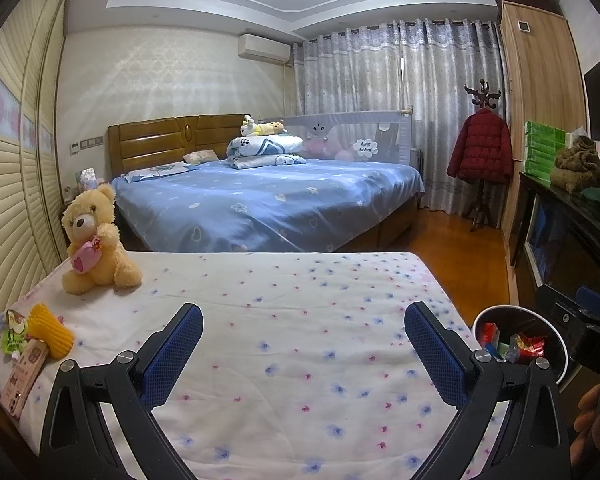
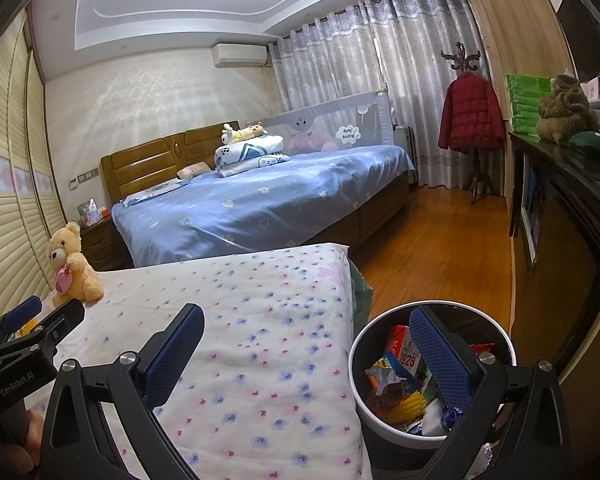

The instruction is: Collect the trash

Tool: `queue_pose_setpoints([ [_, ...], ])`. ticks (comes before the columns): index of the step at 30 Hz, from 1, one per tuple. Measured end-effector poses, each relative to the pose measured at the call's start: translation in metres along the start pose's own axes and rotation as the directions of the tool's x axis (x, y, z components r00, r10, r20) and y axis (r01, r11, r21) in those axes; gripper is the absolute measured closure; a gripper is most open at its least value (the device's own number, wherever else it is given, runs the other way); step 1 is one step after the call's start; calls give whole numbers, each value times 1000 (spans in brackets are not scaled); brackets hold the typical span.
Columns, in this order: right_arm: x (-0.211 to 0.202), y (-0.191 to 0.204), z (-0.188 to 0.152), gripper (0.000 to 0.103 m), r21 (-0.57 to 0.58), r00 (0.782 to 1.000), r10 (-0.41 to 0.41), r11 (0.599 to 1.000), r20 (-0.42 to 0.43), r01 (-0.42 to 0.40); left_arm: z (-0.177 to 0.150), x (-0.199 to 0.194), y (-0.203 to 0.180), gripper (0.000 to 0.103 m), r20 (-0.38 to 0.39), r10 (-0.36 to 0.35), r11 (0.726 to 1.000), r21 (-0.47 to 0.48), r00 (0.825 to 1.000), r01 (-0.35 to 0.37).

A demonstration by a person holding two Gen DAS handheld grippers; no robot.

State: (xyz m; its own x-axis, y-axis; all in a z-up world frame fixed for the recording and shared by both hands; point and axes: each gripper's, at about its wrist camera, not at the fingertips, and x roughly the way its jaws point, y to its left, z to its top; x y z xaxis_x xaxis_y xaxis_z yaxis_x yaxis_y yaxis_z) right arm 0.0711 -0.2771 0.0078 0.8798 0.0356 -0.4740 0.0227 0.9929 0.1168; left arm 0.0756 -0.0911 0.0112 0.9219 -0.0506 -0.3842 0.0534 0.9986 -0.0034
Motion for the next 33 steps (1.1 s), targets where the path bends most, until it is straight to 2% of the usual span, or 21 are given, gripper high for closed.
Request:
queue_pose_setpoints([
  [33, 2, 6, -2, 0, -8, 1000, 16, 1000, -20, -16, -2, 1, -1, 1, -6, -2, 1000, 6, 1000, 2],
])
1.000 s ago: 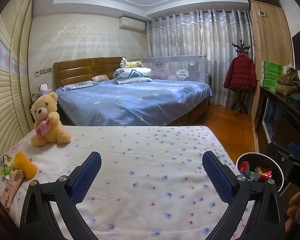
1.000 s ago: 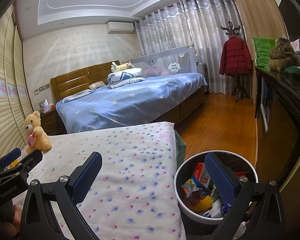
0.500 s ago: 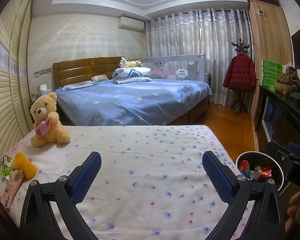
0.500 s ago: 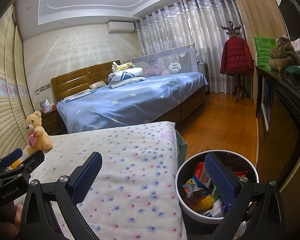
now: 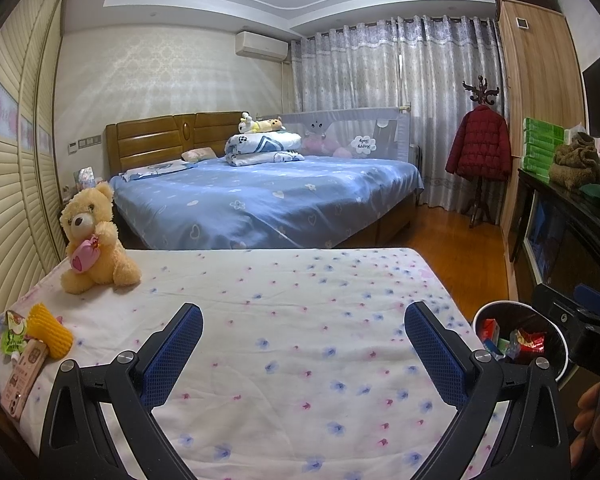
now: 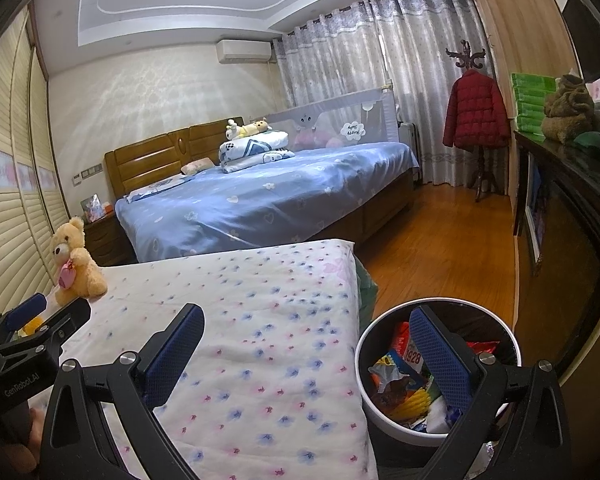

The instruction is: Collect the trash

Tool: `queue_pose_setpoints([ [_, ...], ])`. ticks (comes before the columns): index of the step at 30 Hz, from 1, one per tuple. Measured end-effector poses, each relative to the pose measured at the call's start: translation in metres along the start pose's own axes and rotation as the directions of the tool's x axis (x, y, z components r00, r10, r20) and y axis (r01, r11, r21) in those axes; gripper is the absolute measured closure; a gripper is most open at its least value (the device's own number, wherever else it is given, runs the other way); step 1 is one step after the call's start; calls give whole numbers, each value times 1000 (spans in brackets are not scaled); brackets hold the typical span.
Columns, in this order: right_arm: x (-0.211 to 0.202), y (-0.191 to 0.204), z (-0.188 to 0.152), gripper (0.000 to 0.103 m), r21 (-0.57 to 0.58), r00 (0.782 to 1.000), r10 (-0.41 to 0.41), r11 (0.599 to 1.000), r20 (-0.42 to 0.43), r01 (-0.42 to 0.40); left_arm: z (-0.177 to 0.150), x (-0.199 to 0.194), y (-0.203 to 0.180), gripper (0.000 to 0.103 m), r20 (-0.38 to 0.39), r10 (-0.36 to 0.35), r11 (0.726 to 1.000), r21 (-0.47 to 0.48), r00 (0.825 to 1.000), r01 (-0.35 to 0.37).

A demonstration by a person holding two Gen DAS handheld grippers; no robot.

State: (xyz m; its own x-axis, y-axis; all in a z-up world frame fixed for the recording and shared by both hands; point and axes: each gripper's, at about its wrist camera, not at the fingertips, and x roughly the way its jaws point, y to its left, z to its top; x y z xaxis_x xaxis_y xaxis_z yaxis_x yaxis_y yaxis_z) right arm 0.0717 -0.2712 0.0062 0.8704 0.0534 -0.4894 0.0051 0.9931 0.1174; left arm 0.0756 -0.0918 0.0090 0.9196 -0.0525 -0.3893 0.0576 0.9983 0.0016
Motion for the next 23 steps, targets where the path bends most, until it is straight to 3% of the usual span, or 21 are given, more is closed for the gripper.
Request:
queue_pose_setpoints([
  [23, 7, 6, -2, 0, -7, 1000, 11, 1000, -25, -11, -4, 8, 11, 1, -35, -13, 1000, -13, 999, 13],
])
